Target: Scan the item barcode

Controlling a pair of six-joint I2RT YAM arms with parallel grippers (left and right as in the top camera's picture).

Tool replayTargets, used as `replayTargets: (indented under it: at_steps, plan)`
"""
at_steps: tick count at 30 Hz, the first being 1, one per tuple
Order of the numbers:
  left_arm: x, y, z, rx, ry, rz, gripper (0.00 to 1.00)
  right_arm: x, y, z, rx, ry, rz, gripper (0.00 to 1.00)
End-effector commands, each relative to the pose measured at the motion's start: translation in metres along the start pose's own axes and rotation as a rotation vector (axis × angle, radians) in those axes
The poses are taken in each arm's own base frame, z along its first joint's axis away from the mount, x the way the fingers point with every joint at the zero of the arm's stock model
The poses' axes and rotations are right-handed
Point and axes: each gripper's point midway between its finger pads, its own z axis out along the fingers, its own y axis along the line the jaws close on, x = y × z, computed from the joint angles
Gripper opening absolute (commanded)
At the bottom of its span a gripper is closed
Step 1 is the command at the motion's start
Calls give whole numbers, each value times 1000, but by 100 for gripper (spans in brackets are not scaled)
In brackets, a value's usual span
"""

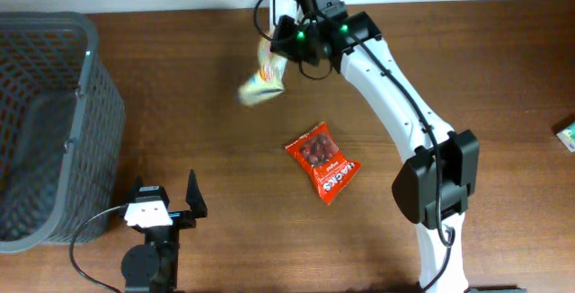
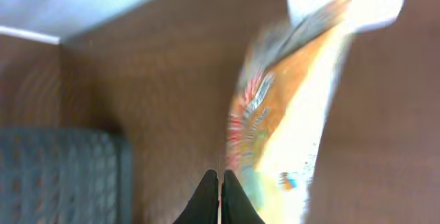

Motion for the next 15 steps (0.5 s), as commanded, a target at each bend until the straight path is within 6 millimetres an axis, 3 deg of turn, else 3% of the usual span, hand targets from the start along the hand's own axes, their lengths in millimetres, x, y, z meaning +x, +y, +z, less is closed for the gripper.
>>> replayTargets:
  at_steps: [1, 5, 7, 9, 15]
  plan:
    - [2, -1, 0, 4, 1, -4, 99, -33, 1, -28, 54, -148, -34, 4]
    - [2, -1, 0, 4, 1, -4, 99, -14, -16, -25, 123, -75, -16, 5]
    - [2, -1, 0, 4, 1, -4, 99, -6, -28, -21, 167, -44, -14, 10]
    - [2, -1, 0, 4, 1, -4, 99, -1, -41, -13, 210, -22, -72, 24]
    - [2, -1, 0, 4, 1, -4, 99, 16, -67, 21, 254, 95, -459, 87]
